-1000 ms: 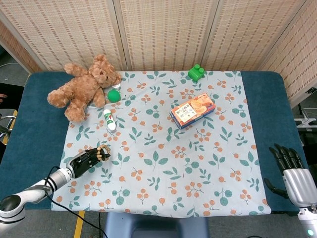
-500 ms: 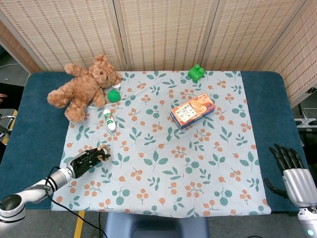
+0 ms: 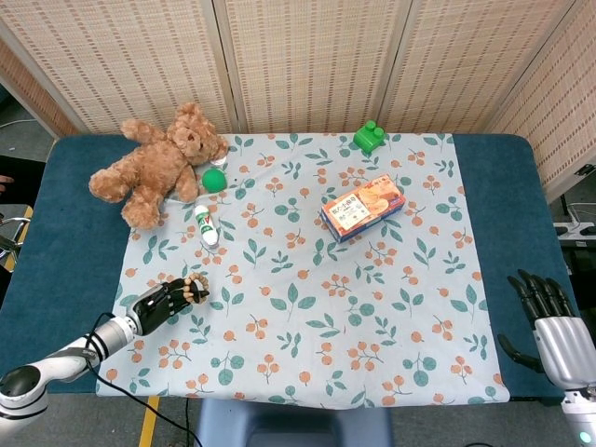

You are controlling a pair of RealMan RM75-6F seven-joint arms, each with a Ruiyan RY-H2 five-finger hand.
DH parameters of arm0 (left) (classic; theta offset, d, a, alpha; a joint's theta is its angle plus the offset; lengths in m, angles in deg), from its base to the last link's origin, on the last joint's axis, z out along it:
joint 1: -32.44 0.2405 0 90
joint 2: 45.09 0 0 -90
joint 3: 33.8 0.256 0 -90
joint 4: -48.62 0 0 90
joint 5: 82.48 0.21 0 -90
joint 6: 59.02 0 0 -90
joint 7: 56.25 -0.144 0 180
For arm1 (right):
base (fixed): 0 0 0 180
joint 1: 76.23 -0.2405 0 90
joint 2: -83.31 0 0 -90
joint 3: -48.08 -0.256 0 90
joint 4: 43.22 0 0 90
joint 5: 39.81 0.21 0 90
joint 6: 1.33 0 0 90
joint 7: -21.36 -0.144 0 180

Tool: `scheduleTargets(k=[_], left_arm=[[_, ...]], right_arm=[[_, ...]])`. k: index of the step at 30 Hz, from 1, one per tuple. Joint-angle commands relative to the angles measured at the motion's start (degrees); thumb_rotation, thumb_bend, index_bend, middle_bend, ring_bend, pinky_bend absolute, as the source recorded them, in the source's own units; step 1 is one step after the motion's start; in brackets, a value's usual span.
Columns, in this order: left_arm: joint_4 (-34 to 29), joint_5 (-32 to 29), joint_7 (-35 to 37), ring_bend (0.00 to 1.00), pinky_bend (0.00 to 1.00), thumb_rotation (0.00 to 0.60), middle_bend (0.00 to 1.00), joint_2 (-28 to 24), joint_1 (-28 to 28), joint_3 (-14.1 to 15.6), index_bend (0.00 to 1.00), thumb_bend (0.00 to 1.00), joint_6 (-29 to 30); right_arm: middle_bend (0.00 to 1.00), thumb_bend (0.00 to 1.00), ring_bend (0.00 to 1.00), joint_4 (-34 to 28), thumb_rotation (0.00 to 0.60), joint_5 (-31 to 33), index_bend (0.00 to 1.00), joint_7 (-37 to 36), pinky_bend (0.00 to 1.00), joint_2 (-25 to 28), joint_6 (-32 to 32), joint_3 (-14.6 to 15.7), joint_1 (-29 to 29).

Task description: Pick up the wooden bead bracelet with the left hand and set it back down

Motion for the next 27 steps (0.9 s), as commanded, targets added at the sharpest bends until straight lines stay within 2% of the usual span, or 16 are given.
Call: scheduleTargets(k=[1, 5, 14, 19, 22, 23, 25, 26, 27], left_arm=[[0.07, 0.17, -0.03, 0.18, 0.0, 0.356, 0.55, -0.02, -0.18, 0.17, 0.51, 0.6, 0.02], [0.22, 0.21, -0.07, 0.18, 0.0, 0.397, 0.55, -0.04, -0.36, 0.23, 0.51, 0.63, -0.35], [0.35, -0.02, 0.3, 0.18, 0.0, 0.445, 0.55, -0.2, -0.57, 0.37, 0.51, 0.79, -0.6], [0.22, 0.48, -0.55, 0.18, 0.0, 0.575, 0.55, -0.49, -0.67, 0.34, 0.51, 0.94, -1.46], [0.23, 0.71, -1.48, 0.18, 0.0, 0.6, 0.54, -0.38, -0.51, 0.11, 0.47, 0.99, -2.11], [0.25, 0.55, -1.59, 0.17, 0.0, 0.6, 0.54, -0.24, -0.39, -0.07, 0.46, 0.97, -2.22], [0.25, 0.52, -2.03, 0.17, 0.0, 0.598, 0.52, 0.12, -0.21, -0.24, 0.44, 0.86, -1.93], [0.17, 0.56, -2.2, 0.17, 0.0, 0.582, 0.52, 0.25, -0.12, -0.26, 0.43, 0.8, -1.66], [0.09, 0.39, -2.1, 0.16, 0.0, 0.527, 0.51, 0.38, -0.02, -0.26, 0.43, 0.73, -1.45]], right_arm=[[0.0, 0.24, 0.0, 0.0, 0.54, -0.01, 0.0, 0.0, 0.0, 0.0, -0.06, -0.01, 0.03], [0.0, 0.24, 0.0, 0.09, 0.539, 0.07, 0.0, -0.03, 0.0, -0.03, -0.05, -0.08, 0.01], [0.0, 0.24, 0.0, 0.05, 0.54, 0.08, 0.0, 0.02, 0.0, -0.08, -0.15, -0.12, 0.06], [0.0, 0.24, 0.0, 0.08, 0.54, 0.07, 0.0, -0.08, 0.0, -0.08, -0.27, -0.16, 0.11], [0.0, 0.24, 0.0, 0.1, 0.54, 0.07, 0.0, -0.21, 0.0, -0.03, -0.35, -0.17, 0.15], [0.0, 0.24, 0.0, 0.1, 0.541, 0.07, 0.0, -0.23, 0.0, 0.0, -0.32, -0.15, 0.16], [0.0, 0.24, 0.0, 0.09, 0.541, 0.06, 0.0, -0.22, 0.0, 0.02, -0.25, -0.14, 0.12], [0.0, 0.24, 0.0, 0.1, 0.541, 0.05, 0.0, -0.21, 0.0, 0.01, -0.24, -0.13, 0.12], [0.0, 0.24, 0.0, 0.11, 0.54, 0.04, 0.0, -0.19, 0.0, 0.01, -0.23, -0.12, 0.12]])
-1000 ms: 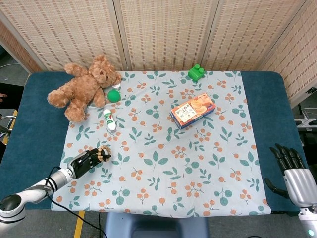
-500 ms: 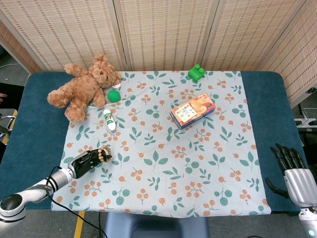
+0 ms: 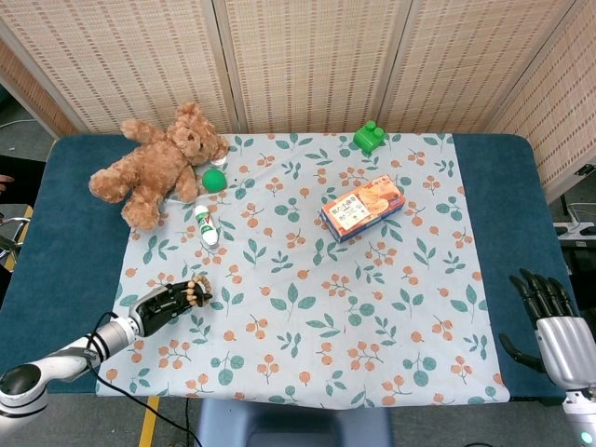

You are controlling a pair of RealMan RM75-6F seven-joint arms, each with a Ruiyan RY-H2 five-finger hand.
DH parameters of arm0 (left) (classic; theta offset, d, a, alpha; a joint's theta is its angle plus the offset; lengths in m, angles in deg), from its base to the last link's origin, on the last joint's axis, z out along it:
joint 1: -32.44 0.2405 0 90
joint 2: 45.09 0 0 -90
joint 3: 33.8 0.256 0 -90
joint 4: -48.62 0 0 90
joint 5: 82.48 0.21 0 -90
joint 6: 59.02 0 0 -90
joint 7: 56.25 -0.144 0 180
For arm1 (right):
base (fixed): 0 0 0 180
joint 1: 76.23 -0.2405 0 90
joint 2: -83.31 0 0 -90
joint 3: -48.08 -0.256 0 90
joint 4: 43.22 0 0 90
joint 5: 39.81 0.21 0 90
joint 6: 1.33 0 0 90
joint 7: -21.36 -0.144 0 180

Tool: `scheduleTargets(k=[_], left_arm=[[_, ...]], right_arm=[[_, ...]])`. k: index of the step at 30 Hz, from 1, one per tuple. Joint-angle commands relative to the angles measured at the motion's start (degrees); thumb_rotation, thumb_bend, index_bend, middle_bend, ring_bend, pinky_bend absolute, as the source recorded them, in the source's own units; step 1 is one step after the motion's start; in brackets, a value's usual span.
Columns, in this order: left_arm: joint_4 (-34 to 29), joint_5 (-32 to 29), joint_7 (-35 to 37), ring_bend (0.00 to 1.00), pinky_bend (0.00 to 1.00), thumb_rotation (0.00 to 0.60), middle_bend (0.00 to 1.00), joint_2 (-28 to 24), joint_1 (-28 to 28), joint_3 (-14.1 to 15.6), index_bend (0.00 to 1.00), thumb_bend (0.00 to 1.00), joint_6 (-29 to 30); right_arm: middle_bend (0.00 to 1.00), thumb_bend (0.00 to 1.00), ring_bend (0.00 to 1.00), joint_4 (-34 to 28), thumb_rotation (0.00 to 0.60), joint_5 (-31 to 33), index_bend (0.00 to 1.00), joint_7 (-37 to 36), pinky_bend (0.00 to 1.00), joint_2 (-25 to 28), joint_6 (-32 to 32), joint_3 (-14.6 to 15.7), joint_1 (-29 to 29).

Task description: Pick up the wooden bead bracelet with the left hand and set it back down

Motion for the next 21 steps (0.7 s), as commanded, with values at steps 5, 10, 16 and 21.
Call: scheduleTargets(k=[5, 10, 16, 21], left_arm=[[0.11, -1.13, 1.29, 0.16, 0.0, 0.113, 0.51, 0.36, 0.11, 0.27, 0.44, 0.59, 0.36], [0.42, -1.05, 1.49, 0.17, 0.0, 0.001, 0.51, 0.29, -0.2, 0.72, 0.45, 0.55, 0.14], [0.49, 0.02, -0.38, 0.17, 0.0, 0.154, 0.52, 0.07, -0.37, 0.61, 0.47, 0.6, -0.82], [0.84, 0.05, -1.13, 0.17, 0.0, 0.339, 0.52, 0.3, -0.19, 0.52, 0.47, 0.6, -1.07]], right_arm=[[0.0, 0.24, 0.0, -0.03, 0.539, 0.18, 0.0, 0.16, 0.0, 0.01, 0.32, 0.01, -0.09], [0.0, 0.24, 0.0, -0.15, 0.539, 0.3, 0.0, 0.37, 0.0, 0.0, 0.46, 0.0, -0.12], [0.0, 0.24, 0.0, -0.16, 0.54, 0.37, 0.0, 0.33, 0.0, 0.0, 0.35, -0.07, -0.08], [0.0, 0.24, 0.0, -0.15, 0.539, 0.36, 0.0, 0.3, 0.0, 0.03, 0.4, -0.06, -0.09]])
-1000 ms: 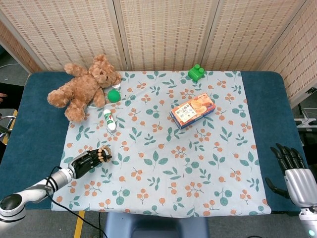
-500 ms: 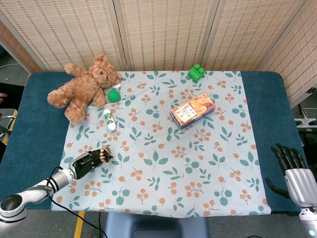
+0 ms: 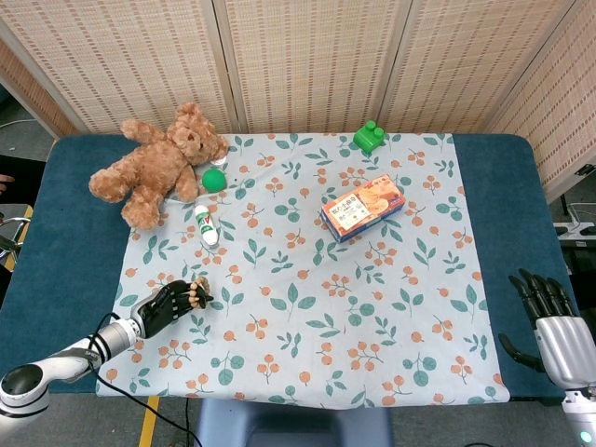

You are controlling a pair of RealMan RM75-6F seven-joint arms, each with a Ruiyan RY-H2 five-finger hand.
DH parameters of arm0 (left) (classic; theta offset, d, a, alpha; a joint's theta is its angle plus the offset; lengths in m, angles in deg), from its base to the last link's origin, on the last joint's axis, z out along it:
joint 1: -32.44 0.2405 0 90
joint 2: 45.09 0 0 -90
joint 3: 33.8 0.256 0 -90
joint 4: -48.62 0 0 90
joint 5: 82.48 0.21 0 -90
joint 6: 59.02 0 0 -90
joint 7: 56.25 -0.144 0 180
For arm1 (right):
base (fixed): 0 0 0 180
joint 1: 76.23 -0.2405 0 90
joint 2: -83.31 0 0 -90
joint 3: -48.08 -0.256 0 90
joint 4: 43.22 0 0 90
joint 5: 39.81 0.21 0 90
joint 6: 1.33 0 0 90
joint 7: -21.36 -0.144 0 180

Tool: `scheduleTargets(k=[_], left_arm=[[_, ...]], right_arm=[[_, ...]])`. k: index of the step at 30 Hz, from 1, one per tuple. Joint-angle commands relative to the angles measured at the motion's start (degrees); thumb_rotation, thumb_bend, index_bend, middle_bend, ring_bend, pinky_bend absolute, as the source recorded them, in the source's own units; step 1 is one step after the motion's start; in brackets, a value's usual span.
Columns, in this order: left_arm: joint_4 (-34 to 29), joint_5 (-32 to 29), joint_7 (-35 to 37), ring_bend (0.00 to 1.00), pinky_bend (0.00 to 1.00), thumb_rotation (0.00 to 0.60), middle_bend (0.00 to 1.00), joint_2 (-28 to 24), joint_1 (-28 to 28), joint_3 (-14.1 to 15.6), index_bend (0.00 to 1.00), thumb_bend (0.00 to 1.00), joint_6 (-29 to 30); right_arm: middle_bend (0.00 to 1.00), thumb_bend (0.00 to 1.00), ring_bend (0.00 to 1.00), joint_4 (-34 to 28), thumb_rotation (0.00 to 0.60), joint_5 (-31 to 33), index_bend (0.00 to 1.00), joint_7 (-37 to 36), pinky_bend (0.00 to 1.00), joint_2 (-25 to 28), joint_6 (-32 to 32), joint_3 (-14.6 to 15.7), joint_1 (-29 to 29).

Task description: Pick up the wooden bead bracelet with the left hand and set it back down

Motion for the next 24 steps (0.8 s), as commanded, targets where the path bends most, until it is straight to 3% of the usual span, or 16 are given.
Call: scheduleTargets(k=[1, 4, 15, 22, 24], left_arm=[[0.17, -0.03, -0.23, 0.17, 0.0, 0.361, 0.52, 0.09, 0.08, -0.02, 0.47, 0.6, -0.15], [0.42, -0.34, 0.02, 0.17, 0.0, 0.409, 0.53, 0.2, 0.04, 0.03, 0.47, 0.6, 0.07], [0.33, -0.64, 1.16, 0.17, 0.0, 0.424, 0.53, -0.38, -0.42, 0.86, 0.48, 0.6, 0.64], [0.02, -0.09, 1.07, 0.17, 0.0, 0.576, 0.55, -0.73, -0.67, 1.5, 0.5, 0.68, 1.03], [-0.15, 0.06, 0.82, 0.17, 0.0, 0.593, 0.55, -0.81, -0.67, 1.49, 0.5, 0.71, 0.87]], right_arm=[[0.0, 0.24, 0.0, 0.0, 0.539, -0.02, 0.0, -0.04, 0.0, 0.03, -0.02, 0.02, 0.02], [0.0, 0.24, 0.0, 0.02, 0.539, -0.14, 0.0, -0.06, 0.0, 0.04, -0.07, 0.07, 0.04], [0.0, 0.24, 0.0, 0.0, 0.54, -0.11, 0.0, 0.12, 0.0, -0.06, -0.03, 0.04, 0.02], [0.0, 0.24, 0.0, -0.01, 0.539, -0.11, 0.0, 0.03, 0.0, -0.04, -0.29, 0.0, 0.14], [0.0, 0.24, 0.0, 0.0, 0.539, -0.19, 0.0, -0.02, 0.0, -0.01, -0.38, 0.03, 0.19]])
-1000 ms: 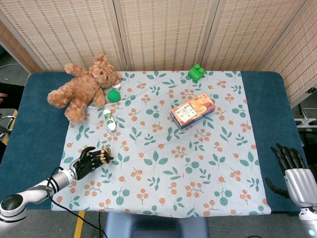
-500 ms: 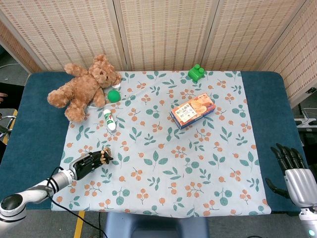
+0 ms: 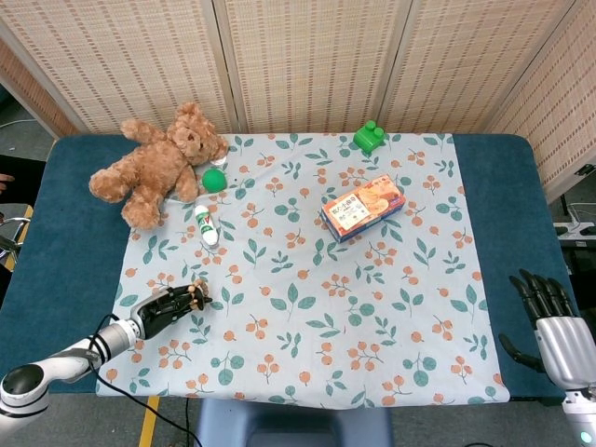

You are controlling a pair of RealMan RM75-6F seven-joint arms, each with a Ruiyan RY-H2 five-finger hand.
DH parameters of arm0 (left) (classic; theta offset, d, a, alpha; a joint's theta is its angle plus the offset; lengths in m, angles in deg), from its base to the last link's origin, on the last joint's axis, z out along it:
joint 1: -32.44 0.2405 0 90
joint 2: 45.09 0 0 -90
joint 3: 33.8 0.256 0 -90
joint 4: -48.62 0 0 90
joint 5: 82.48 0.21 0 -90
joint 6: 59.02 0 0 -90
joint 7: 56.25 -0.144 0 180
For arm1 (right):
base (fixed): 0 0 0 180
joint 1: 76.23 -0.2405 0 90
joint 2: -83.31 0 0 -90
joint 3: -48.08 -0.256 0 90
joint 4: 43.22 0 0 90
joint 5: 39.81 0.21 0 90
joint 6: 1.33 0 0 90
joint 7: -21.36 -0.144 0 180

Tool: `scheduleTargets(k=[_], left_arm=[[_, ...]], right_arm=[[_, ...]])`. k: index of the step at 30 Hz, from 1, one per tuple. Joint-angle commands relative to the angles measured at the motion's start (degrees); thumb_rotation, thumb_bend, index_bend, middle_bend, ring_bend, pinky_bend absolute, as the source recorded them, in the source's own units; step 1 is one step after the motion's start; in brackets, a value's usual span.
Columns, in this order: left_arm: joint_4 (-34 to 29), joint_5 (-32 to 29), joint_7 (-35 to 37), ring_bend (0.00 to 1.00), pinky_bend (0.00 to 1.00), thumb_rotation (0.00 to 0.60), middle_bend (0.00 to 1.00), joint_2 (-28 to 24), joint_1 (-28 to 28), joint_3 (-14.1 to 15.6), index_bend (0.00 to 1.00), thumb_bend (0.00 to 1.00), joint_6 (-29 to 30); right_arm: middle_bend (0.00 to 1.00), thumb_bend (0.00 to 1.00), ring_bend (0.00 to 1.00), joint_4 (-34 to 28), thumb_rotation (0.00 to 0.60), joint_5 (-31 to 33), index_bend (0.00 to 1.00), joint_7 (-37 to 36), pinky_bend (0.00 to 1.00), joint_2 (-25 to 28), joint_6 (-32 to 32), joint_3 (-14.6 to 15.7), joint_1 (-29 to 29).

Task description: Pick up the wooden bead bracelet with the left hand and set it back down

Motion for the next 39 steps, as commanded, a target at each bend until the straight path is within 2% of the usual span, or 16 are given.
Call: scheduleTargets(k=[1, 6, 8, 10, 18, 20, 22, 25, 26, 31, 35, 39], left_arm=[[-0.2, -0.01, -0.01, 0.17, 0.0, 0.6, 0.55, -0.08, -0.02, -0.02, 0.5, 0.73, -0.08], [-0.64, -0.12, 0.33, 0.17, 0.0, 0.6, 0.58, -0.18, 0.02, 0.21, 0.53, 0.81, 0.4], [-0.77, -0.01, 0.31, 0.18, 0.0, 0.6, 0.59, -0.26, 0.03, 0.34, 0.54, 0.93, 0.49], [-0.83, 0.45, -0.14, 0.18, 0.0, 0.6, 0.59, -0.39, -0.13, 0.49, 0.54, 0.99, 0.31], [-1.1, 1.1, -1.55, 0.18, 0.0, 0.6, 0.58, -0.34, -0.09, 0.18, 0.53, 0.99, -0.14], [-1.14, 1.14, -1.72, 0.17, 0.0, 0.6, 0.56, -0.3, -0.04, 0.11, 0.5, 0.93, -0.15], [-1.36, 0.92, -2.43, 0.16, 0.0, 0.6, 0.52, 0.0, 0.51, -0.56, 0.45, 0.7, -0.92], [-0.75, 0.56, -3.42, 0.15, 0.0, 0.59, 0.5, 0.52, 0.92, -1.23, 0.43, 0.56, -2.43], [-0.57, 0.4, -3.57, 0.15, 0.0, 0.574, 0.5, 0.66, 0.98, -1.39, 0.43, 0.55, -2.7], [0.19, -0.09, -4.22, 0.15, 0.0, 0.399, 0.49, 1.05, 1.05, -1.71, 0.44, 0.46, -3.79], [0.72, -0.16, -4.7, 0.15, 0.0, 0.342, 0.49, 1.04, 0.89, -1.65, 0.45, 0.45, -4.53], [0.98, -0.38, -4.51, 0.15, 0.0, 0.283, 0.5, 0.97, 0.7, -1.32, 0.51, 0.44, -4.23]], right_arm=[[0.0, 0.24, 0.0, 0.01, 0.54, -0.08, 0.0, -0.02, 0.0, 0.02, -0.08, 0.03, 0.04], [0.0, 0.24, 0.0, 0.04, 0.54, -0.22, 0.0, -0.25, 0.0, 0.11, -0.38, 0.05, 0.18], [0.0, 0.24, 0.0, 0.07, 0.54, -0.23, 0.0, -0.35, 0.0, 0.13, -0.47, 0.03, 0.22], [0.0, 0.24, 0.0, 0.08, 0.54, -0.27, 0.0, -0.4, 0.0, 0.14, -0.54, 0.04, 0.26], [0.0, 0.24, 0.0, 0.13, 0.538, -0.3, 0.0, -0.57, 0.0, 0.19, -0.61, 0.03, 0.31], [0.0, 0.24, 0.0, 0.14, 0.541, -0.3, 0.0, -0.58, 0.0, 0.19, -0.61, 0.03, 0.3], [0.0, 0.24, 0.0, 0.15, 0.539, -0.27, 0.0, -0.57, 0.0, 0.2, -0.51, 0.04, 0.27], [0.0, 0.24, 0.0, 0.14, 0.54, -0.16, 0.0, -0.53, 0.0, 0.19, -0.35, -0.01, 0.2], [0.0, 0.24, 0.0, 0.12, 0.54, -0.16, 0.0, -0.5, 0.0, 0.18, -0.31, -0.01, 0.18], [0.0, 0.24, 0.0, 0.12, 0.54, -0.05, 0.0, -0.29, 0.0, 0.1, -0.16, -0.06, 0.11], [0.0, 0.24, 0.0, 0.06, 0.54, 0.04, 0.0, -0.17, 0.0, 0.09, -0.07, -0.07, 0.09], [0.0, 0.24, 0.0, 0.07, 0.54, 0.04, 0.0, 0.0, 0.0, 0.04, 0.09, -0.04, 0.03]])
